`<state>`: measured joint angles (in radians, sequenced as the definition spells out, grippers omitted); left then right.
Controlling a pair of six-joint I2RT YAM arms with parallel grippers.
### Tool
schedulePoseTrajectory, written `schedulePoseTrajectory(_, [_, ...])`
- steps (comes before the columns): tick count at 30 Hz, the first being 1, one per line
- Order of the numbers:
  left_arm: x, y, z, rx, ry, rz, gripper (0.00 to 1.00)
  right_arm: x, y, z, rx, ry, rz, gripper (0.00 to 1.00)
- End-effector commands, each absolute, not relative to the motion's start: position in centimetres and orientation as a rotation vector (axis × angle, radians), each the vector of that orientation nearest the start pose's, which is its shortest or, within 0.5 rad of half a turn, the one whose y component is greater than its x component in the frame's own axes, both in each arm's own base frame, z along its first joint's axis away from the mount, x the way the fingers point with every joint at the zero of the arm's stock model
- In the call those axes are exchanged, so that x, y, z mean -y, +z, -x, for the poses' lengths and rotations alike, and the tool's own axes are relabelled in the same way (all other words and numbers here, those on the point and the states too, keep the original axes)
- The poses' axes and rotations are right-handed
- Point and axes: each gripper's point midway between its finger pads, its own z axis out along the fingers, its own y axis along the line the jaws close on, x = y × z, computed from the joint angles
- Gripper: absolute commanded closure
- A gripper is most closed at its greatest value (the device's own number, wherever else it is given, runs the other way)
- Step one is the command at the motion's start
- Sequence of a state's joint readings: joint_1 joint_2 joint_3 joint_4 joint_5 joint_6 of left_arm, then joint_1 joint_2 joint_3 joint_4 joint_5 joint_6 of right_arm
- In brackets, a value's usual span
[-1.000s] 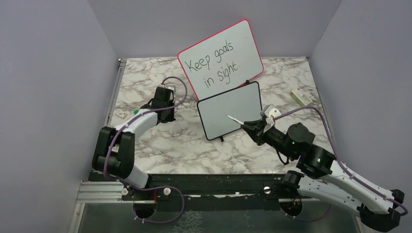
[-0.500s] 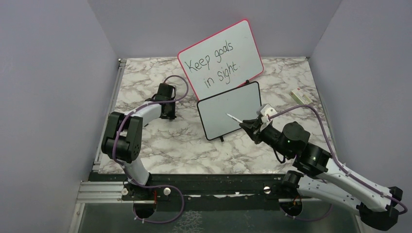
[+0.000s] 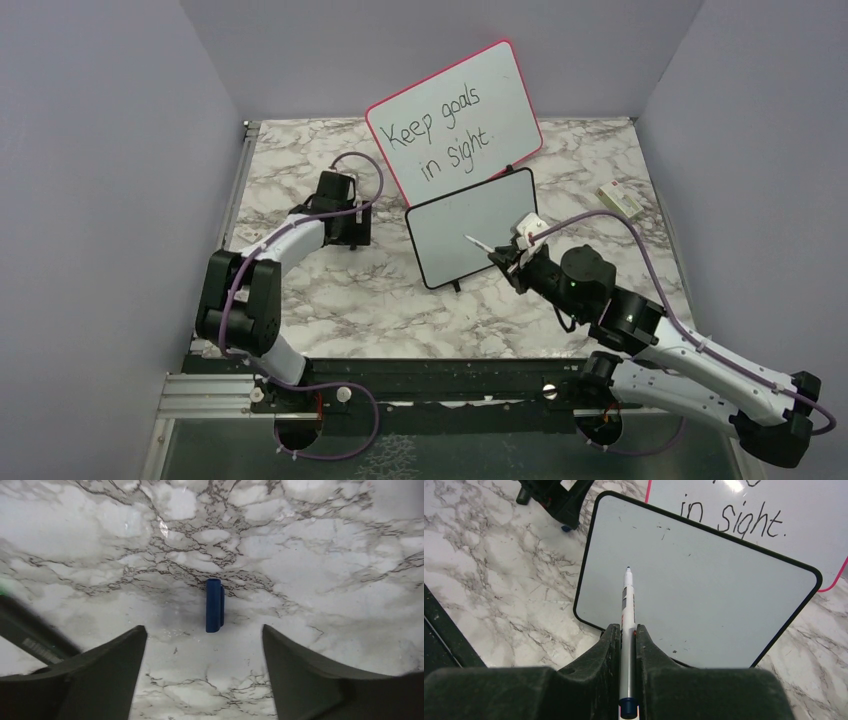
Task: Write a sentence on the whiteboard
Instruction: Place the pen cap at the center of the board, then write a sentence on the whiteboard.
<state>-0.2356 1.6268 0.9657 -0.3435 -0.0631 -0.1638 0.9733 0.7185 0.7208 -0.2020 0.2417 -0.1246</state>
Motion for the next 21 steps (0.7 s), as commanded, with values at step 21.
schedulePoseTrajectory(21, [18.4,25.9,-31.2,-1.79,-0.852,-0.479,0.03,-21.3,29.2,-22.5,-1.653,0.334,0.631,0.99])
